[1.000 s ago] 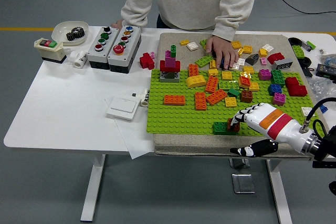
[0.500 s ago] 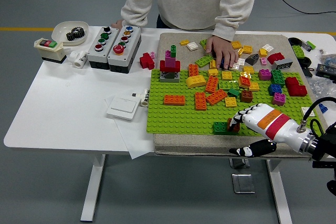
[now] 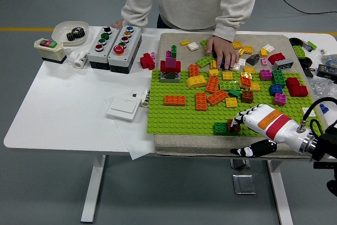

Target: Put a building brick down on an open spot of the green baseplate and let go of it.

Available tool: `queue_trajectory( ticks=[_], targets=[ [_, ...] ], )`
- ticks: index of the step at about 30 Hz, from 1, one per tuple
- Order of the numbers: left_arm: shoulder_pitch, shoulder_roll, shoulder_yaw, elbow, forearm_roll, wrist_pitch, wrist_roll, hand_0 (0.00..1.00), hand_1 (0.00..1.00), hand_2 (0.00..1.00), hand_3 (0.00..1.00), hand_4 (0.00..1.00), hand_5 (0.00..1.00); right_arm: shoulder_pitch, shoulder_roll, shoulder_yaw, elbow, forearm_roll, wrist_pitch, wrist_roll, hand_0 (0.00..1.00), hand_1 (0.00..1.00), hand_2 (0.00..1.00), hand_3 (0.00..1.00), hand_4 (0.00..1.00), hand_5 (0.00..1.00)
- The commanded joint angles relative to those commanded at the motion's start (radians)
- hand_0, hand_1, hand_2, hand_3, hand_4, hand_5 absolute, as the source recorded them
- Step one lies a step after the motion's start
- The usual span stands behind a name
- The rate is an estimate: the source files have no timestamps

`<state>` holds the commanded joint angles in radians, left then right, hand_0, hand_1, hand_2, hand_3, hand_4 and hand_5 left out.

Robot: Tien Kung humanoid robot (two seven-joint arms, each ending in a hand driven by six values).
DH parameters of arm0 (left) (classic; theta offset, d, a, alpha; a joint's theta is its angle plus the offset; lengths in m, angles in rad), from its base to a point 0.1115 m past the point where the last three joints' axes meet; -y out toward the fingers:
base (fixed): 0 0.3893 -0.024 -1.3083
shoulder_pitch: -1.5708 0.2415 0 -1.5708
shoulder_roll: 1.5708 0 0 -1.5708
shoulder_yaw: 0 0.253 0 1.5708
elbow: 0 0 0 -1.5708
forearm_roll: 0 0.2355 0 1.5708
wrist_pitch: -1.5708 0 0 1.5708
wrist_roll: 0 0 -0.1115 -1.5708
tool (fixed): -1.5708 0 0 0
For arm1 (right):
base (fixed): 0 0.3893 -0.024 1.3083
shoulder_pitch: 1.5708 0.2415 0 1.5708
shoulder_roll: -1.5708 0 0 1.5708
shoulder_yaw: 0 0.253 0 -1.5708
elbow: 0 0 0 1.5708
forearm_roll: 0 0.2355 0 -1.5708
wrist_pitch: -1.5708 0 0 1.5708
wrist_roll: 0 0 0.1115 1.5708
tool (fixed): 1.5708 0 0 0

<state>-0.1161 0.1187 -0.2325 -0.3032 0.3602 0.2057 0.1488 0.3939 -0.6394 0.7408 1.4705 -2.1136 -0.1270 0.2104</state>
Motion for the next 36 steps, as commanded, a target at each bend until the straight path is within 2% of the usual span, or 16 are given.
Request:
queue_trajectory(
  ticks=[36],
  targets=[
    [-0.001, 0.001, -0.001, 0.0, 0.002, 0.0, 0.001, 0.75, 0.763, 0.791, 0.677, 0.784, 0.746, 0.013, 0.006, -0.029, -0.025, -0.015, 0.033, -0.021, 0.505, 0.584, 0.669, 0.578, 0.868, 0.651]
  ],
)
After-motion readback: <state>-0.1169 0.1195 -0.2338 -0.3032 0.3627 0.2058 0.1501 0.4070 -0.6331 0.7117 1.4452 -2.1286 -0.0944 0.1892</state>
